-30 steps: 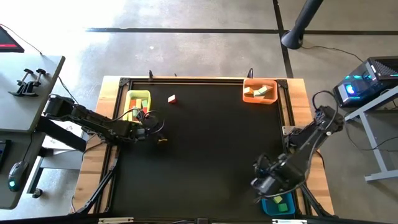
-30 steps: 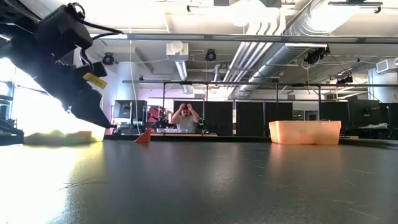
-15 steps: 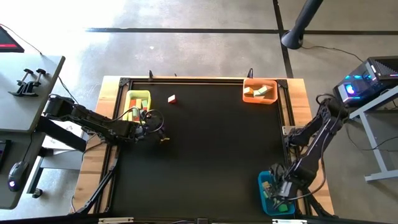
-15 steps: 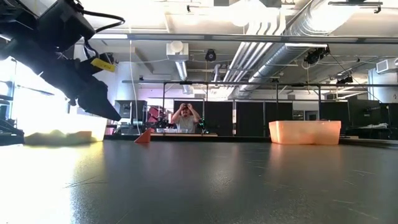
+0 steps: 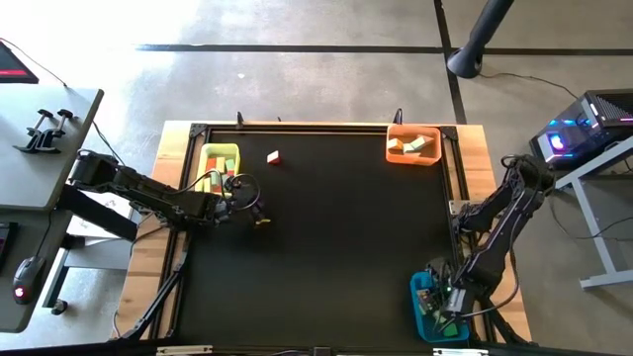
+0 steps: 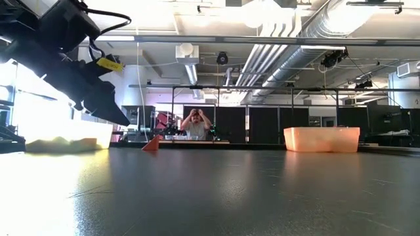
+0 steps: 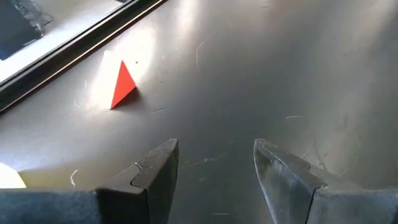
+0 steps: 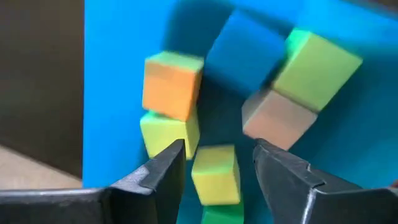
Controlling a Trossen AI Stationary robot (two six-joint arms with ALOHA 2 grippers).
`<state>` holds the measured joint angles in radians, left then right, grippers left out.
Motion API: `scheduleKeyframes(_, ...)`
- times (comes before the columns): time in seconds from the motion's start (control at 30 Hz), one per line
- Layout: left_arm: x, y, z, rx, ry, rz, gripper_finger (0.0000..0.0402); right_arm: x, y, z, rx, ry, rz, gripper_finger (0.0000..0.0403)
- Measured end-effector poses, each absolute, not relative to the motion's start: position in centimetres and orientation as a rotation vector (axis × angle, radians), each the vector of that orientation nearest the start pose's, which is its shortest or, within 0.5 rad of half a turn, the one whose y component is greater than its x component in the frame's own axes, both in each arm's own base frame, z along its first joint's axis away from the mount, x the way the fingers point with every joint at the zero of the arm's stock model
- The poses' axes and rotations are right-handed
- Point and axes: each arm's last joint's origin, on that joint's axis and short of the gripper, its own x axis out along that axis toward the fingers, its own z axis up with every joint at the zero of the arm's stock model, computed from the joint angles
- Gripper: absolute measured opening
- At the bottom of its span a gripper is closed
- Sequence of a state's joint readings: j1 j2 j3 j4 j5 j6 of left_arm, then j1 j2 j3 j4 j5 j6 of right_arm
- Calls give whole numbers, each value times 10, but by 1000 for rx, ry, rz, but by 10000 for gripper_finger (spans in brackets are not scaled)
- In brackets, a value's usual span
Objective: Sort blocks by size
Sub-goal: Put the orange triangular block into the orange bin
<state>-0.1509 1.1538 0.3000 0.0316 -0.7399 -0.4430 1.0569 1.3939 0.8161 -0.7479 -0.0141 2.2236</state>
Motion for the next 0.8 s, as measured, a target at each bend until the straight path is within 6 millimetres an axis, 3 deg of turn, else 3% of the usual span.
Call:
scheduleKeyframes(0.3, 186, -9, 139, -47, 561, 651, 195, 112, 193, 214, 1183, 1292, -559, 192)
scheduleKeyframes(0.43, 192, -4, 147, -7, 497, 654, 196, 114, 182, 226, 1140, 1154, -471, 193)
scheduleKeyframes(0.6, 197, 20, 155, -17, 425, 734, 222, 126, 164, 231, 976, 922, -458, 193)
scheduleKeyframes(0.8, 192, 65, 156, -123, 427, 771, 282, 150, 142, 233, 719, 715, -496, 193)
